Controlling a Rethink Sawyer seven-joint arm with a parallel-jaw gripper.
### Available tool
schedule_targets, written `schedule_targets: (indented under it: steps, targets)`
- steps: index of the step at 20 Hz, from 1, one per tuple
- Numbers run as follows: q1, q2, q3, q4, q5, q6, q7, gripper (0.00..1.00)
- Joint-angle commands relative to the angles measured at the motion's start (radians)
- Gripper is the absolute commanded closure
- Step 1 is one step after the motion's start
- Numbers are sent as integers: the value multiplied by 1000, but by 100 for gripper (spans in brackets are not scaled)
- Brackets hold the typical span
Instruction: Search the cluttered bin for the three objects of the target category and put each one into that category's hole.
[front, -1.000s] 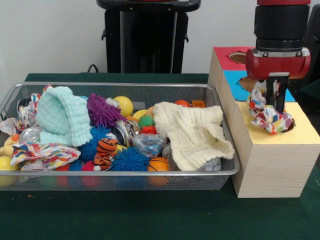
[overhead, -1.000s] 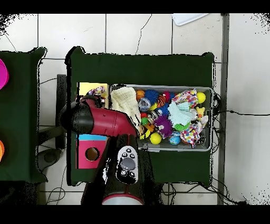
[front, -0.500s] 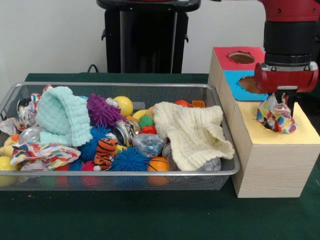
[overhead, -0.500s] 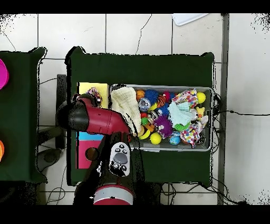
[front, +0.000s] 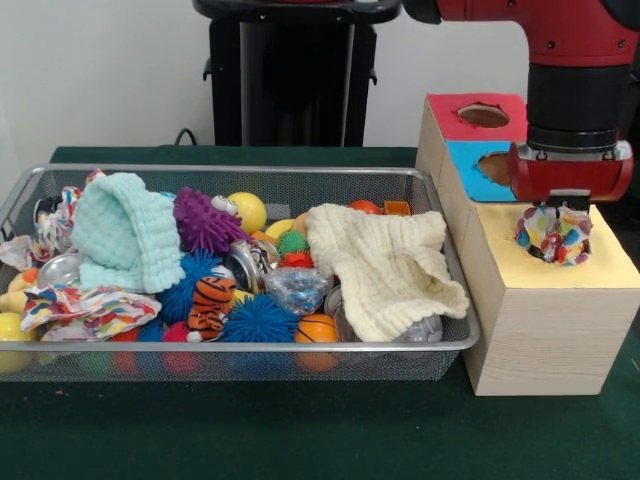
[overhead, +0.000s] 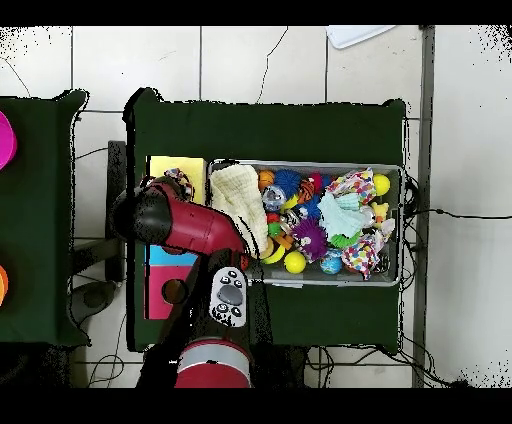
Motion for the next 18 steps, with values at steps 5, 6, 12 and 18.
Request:
schedule_targets:
  steps: [5, 6, 12, 18]
  targets:
    - [43, 95, -1, -9, 76, 58, 288, 0]
    - [38, 86, 3, 0, 84, 52, 294, 0]
    - [53, 44, -52, -12, 91, 178, 297, 0]
    - [51, 1, -77, 2, 75, 239, 282, 0]
